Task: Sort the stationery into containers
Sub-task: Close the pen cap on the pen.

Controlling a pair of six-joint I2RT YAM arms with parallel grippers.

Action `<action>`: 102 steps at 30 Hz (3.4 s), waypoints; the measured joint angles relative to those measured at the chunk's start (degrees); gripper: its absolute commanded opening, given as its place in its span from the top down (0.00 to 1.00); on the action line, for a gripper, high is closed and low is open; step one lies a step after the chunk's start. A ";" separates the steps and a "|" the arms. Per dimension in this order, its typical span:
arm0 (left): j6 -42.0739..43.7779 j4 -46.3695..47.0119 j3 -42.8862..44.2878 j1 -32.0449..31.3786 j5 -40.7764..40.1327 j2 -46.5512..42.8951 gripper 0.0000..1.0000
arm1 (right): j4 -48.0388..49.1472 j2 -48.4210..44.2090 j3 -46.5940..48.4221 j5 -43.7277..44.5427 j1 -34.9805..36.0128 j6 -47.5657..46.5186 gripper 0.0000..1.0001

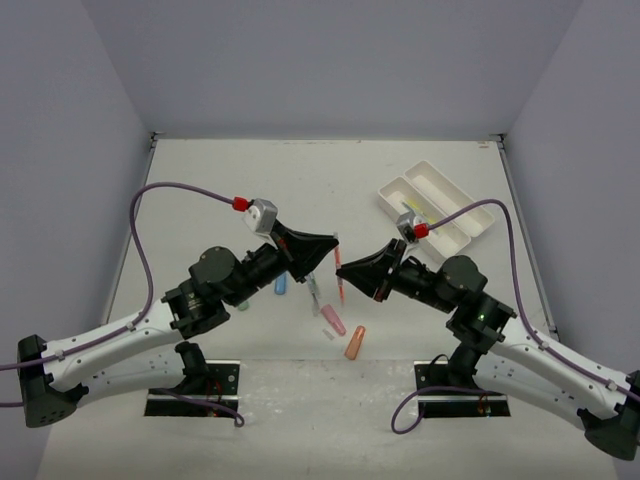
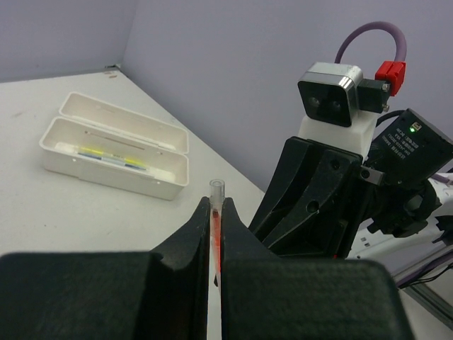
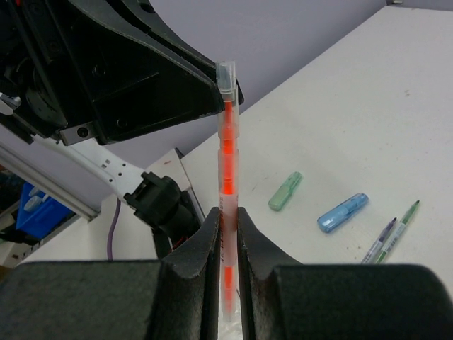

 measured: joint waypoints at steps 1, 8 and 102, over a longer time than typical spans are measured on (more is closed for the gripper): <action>-0.23 0.35 -0.08 0.02 0.00 -0.01 0.96 | -0.12 0.01 0.22 0.10 0.00 -0.18 1.00; -2.57 1.46 -0.29 0.20 -0.40 -0.23 0.93 | 2.67 1.48 0.90 1.19 0.25 -0.86 1.00; -3.11 6.48 -3.12 3.75 -9.75 -5.68 0.58 | -22.96 33.33 36.37 -23.47 -4.44 -12.85 1.00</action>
